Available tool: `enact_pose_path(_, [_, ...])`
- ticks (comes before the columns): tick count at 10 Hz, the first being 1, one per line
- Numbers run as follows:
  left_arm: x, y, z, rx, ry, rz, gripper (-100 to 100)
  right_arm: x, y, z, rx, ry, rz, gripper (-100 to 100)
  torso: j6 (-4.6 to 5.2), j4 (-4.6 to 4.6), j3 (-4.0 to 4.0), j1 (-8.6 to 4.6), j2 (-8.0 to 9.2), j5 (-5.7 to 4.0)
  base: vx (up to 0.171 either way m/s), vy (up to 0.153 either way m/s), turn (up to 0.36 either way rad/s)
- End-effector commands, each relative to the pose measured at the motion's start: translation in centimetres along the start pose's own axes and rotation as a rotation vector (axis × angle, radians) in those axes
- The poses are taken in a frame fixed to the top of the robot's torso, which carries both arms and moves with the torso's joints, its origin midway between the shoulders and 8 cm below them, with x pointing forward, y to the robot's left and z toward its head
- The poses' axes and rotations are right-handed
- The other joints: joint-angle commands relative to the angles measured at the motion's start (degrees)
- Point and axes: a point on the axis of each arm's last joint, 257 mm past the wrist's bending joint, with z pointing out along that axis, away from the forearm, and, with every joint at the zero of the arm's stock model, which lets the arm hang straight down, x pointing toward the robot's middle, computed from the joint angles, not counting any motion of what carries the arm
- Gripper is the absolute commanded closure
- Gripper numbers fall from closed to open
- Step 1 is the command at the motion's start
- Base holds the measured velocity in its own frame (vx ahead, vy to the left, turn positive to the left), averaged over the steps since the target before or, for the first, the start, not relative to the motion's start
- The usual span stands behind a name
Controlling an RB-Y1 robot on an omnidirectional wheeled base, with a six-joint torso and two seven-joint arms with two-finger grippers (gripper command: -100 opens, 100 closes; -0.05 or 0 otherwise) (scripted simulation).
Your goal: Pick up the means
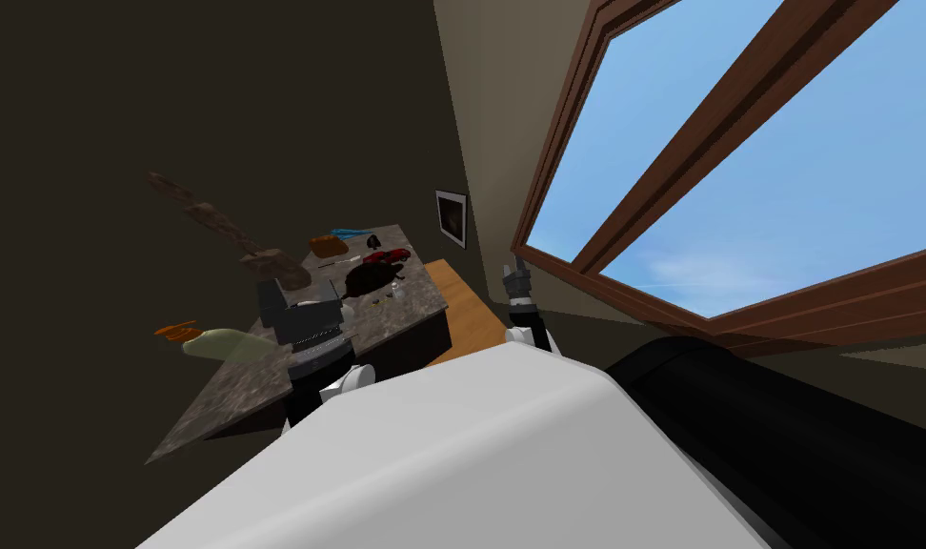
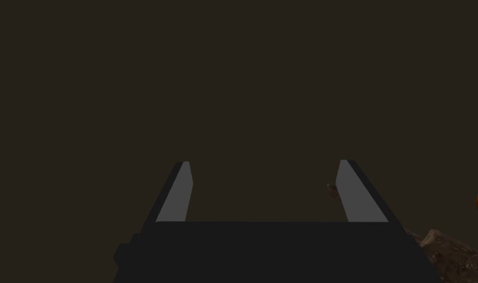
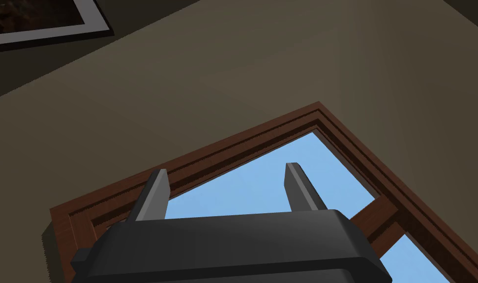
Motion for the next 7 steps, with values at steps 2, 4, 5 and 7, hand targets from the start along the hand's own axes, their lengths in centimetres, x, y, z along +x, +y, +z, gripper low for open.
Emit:
enact_pose_path(2, [0.0, 2.6, 0.6, -0.067, 0.038, 0.007, -100, 0.0, 0.0, 0.0, 0.0, 0.0, 0.0, 0, 0.01, 0.01, 0.02, -0.02, 0.05, 0.0, -0.031, -0.017, -0.019])
enact_pose_path(4, [-0.1, 5.2, 1.1, -0.129, 0.066, 0.014, -100, 0.0, 0.0, 0.0, 0.0, 0.0, 0.0, 0, 0.01, 0.03, 0.07, -0.06, 0.13, -0.01, -0.045, -0.018, -0.03])
enact_pose_path(5, [-0.2, 5.4, 1.0, -0.138, 0.066, 0.014, -100, 0.0, 0.0, 0.0, 0.0, 0.0, 0.0, 0, 0.01, 0.03, 0.08, -0.04, 0.15, -0.01, -0.037, -0.006, -0.019])
enact_pose_path(7, [-0.6, 8.5, 1.7, -0.208, 0.093, 0.025, -100, 0.0, 0.0, 0.0, 0.0, 0.0, 0.0, 0, 0.01, 0.02, 0.07, -0.02, 0.12, 0.0, -0.04, -0.012, -0.041])
